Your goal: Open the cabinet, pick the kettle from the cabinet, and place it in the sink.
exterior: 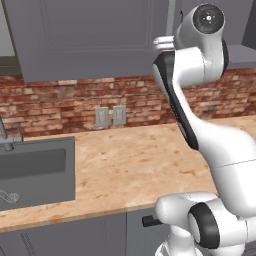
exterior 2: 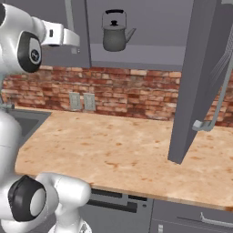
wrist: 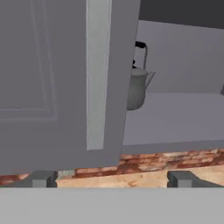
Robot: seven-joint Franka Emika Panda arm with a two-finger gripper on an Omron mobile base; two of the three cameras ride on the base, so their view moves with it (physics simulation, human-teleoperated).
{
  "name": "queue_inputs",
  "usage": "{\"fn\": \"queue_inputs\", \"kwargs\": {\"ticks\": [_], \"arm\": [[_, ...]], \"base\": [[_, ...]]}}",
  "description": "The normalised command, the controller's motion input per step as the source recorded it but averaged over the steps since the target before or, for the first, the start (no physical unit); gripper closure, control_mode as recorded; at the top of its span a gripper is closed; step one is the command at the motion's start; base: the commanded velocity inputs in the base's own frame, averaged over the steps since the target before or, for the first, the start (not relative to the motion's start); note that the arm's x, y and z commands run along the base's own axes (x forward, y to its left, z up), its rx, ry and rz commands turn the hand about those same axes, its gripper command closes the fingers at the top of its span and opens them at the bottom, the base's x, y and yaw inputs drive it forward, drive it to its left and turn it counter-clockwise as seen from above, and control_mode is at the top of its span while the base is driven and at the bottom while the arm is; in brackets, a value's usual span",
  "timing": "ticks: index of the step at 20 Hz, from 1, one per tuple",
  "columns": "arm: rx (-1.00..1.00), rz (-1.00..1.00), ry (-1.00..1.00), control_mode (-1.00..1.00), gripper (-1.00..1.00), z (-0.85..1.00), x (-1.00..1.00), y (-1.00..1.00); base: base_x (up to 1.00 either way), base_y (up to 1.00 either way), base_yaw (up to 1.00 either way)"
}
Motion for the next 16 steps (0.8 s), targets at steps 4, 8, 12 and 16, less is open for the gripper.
{"fn": "queue_inputs", "kwargs": {"ticks": [4,8,12,16], "arm": [[0.0,0.19,-0.01,-1.0,-1.0,-0.01,0.32,-0.01],[0.0,0.18,-0.04,-1.0,-1.0,-0.06,0.39,0.0],[0.0,0.12,-0.03,-1.0,-1.0,-0.08,0.48,0.0],[0.0,0.05,0.0,-1.0,-1.0,-0.06,0.56,0.0]], "base": [[0.0,0.0,0.0],[0.0,0.0,0.0],[0.0,0.0,0.0],[0.0,0.0,0.0]]}}
